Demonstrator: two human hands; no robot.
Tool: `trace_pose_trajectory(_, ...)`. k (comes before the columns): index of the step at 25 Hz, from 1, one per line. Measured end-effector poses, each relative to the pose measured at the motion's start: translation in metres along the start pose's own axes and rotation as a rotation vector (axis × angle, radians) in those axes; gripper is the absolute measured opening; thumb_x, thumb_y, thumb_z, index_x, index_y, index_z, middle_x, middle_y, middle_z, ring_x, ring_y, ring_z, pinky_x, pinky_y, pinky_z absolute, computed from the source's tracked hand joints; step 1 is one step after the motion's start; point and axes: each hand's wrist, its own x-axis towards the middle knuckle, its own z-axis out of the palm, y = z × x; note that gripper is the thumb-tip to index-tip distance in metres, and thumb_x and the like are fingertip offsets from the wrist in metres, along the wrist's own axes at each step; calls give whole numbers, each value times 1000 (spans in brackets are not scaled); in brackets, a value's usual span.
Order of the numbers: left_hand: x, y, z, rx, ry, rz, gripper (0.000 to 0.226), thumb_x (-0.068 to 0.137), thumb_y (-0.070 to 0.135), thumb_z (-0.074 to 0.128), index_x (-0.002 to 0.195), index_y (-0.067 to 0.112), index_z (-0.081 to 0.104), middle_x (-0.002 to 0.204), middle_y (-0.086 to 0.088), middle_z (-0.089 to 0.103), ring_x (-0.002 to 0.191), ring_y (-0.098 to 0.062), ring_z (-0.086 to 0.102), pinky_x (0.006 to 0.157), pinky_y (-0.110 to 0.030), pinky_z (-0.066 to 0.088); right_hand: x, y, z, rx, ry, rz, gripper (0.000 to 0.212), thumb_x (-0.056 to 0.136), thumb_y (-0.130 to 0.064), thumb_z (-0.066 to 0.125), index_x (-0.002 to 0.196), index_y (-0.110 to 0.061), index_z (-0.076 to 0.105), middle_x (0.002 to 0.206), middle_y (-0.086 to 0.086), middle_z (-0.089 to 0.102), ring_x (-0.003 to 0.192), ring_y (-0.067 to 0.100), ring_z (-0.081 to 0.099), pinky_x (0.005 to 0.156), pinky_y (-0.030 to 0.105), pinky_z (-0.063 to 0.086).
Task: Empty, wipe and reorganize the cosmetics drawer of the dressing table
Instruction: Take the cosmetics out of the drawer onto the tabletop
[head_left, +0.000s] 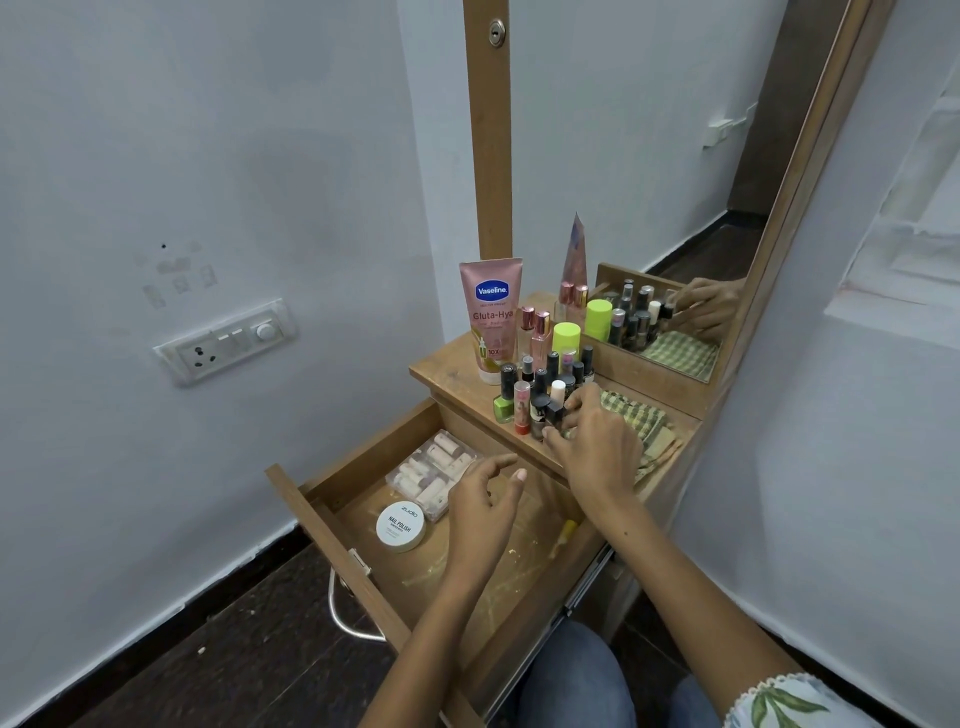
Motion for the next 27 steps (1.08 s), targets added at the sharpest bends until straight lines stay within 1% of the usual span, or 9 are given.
trace_pose_trajectory(5, 3, -8, 1, 120, -74, -19, 24, 87, 28, 64, 110, 24, 68, 108, 13, 66, 99, -2, 57, 85, -32, 51, -6, 8, 2, 18, -26, -21, 42, 76, -32, 79, 100, -16, 49, 71, -3, 62, 61, 13, 60, 53, 26, 48)
trace_pose_trajectory(9, 3, -13, 2, 153, -118, -19, 23, 87, 29, 64, 110, 23, 69, 107, 11, 67, 97, -3, 58, 82, -32, 51, -7, 12, 5, 23, -23, -49, 41, 75, -30, 80, 102, -15, 51, 70, -4, 59, 59, 12, 58, 51, 23, 43)
trace_pose_trajectory(11, 4, -14, 3, 151, -121, -15, 23, 88, 29, 63, 109, 23, 70, 105, 12, 68, 96, -2, 59, 81, -30, 52, -6, 13, 6, 13, -23, -63, 43, 75, -31, 80, 103, -16, 52, 71, -4, 60, 61, 12, 58, 52, 23, 45)
trace_pose_trajectory(13, 4, -16, 3, 151, -119, -15, 23, 87, 29, 64, 108, 23, 70, 103, 13, 68, 94, -2, 60, 80, -30, 52, -6, 14, 5, 26, -5, -68, 44, 74, -33, 81, 103, -16, 52, 74, -3, 61, 62, 12, 58, 52, 23, 46)
trace_pose_trajectory(15, 6, -20, 1, 185, -144, -24, 23, 86, 29, 66, 107, 22, 71, 101, 12, 69, 91, -3, 61, 78, -28, 51, -10, 17, 0, 87, 38, -97, 40, 74, -32, 80, 100, -16, 54, 77, -5, 60, 62, 9, 56, 52, 20, 43)
trace_pose_trajectory(18, 14, -25, 2, 381, -342, -56, 22, 83, 29, 69, 103, 20, 73, 99, 6, 71, 83, -6, 61, 70, -23, 47, -26, 28, -8, 166, 40, -300, 27, 79, -27, 76, 96, -17, 58, 77, -11, 59, 60, 1, 53, 52, 10, 41)
trace_pose_trajectory(21, 16, -22, 19, 592, -510, -102, 15, 80, 29, 71, 90, 17, 75, 87, 2, 71, 76, -10, 58, 61, -22, 38, -50, 44, -7, 202, -85, -383, 21, 81, -26, 74, 95, -20, 61, 80, -12, 63, 63, -2, 57, 56, 16, 51)
trace_pose_trajectory(23, 14, -17, 32, 706, -540, -127, 12, 79, 26, 70, 80, 14, 71, 79, -1, 65, 74, -15, 59, 62, -27, 41, -60, 54, -3, 209, -120, -362, 16, 82, -25, 73, 94, -20, 64, 83, -11, 65, 66, -2, 58, 57, 22, 54)
trace_pose_trajectory(27, 17, -19, 43, 796, -524, -148, 8, 79, 18, 67, 76, 11, 66, 83, -8, 67, 76, -20, 61, 65, -31, 46, -69, 66, -1, 223, -133, -332, 11, 82, -22, 73, 91, -20, 66, 81, -11, 65, 67, -3, 56, 56, 20, 52)
